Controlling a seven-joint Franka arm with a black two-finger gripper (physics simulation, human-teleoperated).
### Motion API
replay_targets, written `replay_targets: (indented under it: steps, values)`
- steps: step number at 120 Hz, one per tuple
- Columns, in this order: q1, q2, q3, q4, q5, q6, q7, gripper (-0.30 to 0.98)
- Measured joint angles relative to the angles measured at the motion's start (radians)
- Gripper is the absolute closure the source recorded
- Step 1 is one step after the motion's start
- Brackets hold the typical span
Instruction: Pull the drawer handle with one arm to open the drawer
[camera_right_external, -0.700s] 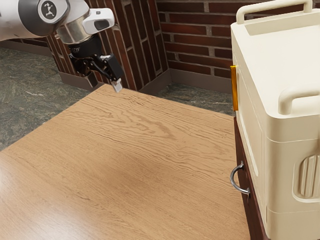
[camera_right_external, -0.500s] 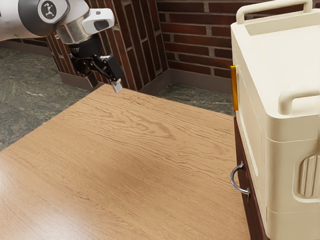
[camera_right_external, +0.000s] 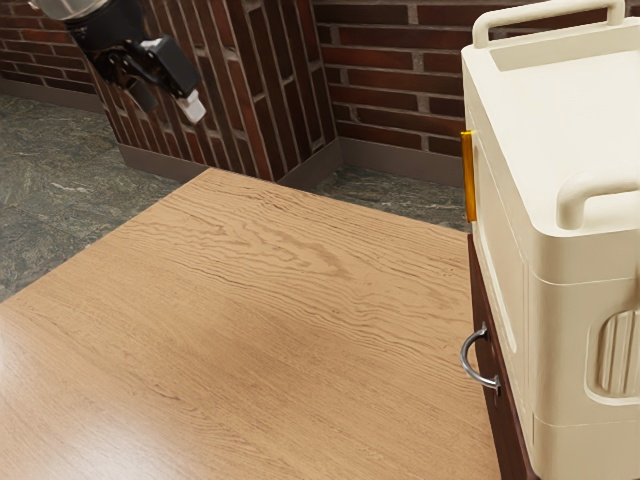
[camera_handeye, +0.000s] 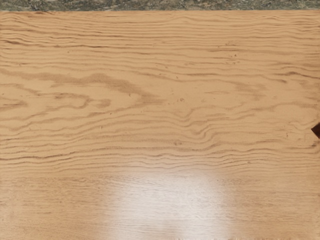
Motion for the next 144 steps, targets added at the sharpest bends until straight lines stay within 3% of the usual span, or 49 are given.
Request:
replay_targets:
  steps: [86, 100, 122, 144]
  values:
    - [-0.039, -0.01, -0.079, -0.014, -0.001, 0.008, -0.018, 0.0]
    - [-0.059, -0.125, -0.068, -0.173, 0.001, 0.039, -0.027, 0.0]
    - [-0.023, -0.338, -0.116, -0.564, -0.026, 0.112, -0.057, 0.0]
    - [-0.02, -0.384, -0.085, -0.669, -0.115, 0.19, -0.119, 0.0]
